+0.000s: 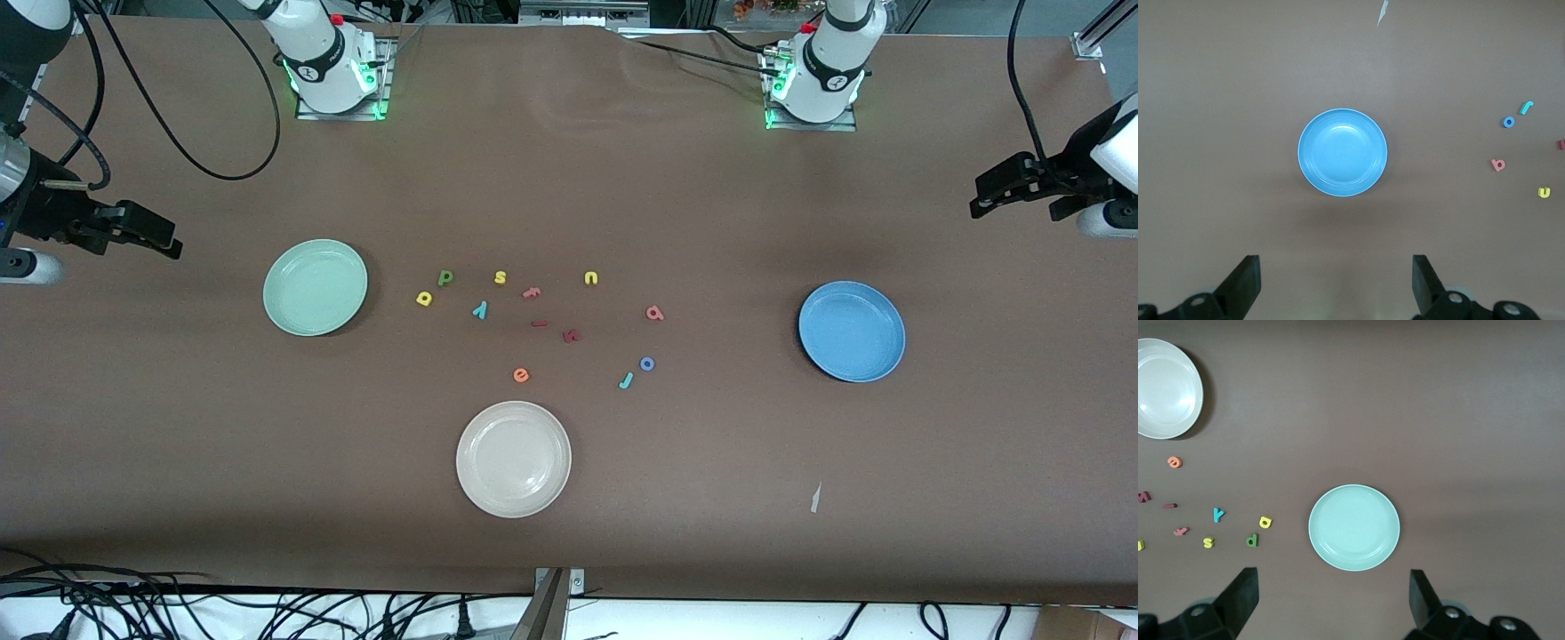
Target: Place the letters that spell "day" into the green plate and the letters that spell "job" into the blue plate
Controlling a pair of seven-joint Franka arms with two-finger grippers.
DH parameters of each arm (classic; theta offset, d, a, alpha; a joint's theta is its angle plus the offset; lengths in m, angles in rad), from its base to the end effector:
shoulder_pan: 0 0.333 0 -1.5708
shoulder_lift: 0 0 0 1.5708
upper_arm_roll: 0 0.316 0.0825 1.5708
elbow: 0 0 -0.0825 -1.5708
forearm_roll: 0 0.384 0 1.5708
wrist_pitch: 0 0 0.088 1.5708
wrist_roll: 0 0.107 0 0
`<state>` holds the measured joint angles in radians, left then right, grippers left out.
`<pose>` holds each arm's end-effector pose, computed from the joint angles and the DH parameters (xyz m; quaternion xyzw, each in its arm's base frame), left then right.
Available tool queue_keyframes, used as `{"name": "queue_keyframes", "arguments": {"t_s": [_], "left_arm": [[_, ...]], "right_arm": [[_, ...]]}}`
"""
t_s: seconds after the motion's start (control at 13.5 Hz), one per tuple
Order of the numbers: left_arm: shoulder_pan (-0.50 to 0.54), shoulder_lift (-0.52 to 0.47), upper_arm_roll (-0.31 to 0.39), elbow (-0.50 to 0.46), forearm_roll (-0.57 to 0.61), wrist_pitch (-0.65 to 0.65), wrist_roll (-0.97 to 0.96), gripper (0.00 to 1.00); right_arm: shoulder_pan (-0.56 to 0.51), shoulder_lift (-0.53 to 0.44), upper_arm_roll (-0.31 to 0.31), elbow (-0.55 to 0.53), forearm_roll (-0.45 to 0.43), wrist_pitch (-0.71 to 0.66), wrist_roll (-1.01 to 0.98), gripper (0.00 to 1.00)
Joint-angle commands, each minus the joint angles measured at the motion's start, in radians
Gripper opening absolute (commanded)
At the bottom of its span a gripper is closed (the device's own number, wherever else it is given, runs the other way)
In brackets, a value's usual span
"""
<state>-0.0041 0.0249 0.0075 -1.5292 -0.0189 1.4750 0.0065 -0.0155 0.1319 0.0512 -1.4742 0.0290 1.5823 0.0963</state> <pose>0.5522 -0.0003 0.6221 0.9992 -0.0021 -0.0395 0.0095 0.5950 0.0223 0.5954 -0.9993 0.0308 0.0130 0.0170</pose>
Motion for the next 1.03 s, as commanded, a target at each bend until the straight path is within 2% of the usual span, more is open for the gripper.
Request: {"name": "queue_keyframes", "arguments": {"t_s": [0.0, 0.96], "left_arm": [[0.003, 0.013, -0.003, 0.032, -0.018, -0.024, -0.01, 1.0], [0.003, 0.013, -0.003, 0.032, -0.018, -0.024, -0.01, 1.0]], "right_arm": [[-0.008, -0.018, 0.002, -0.017, -0.003, -0.002, -0.014, 1.0], [-0.006, -0.017, 0.004, -0.017, -0.004, -0.002, 0.0, 1.0]]}}
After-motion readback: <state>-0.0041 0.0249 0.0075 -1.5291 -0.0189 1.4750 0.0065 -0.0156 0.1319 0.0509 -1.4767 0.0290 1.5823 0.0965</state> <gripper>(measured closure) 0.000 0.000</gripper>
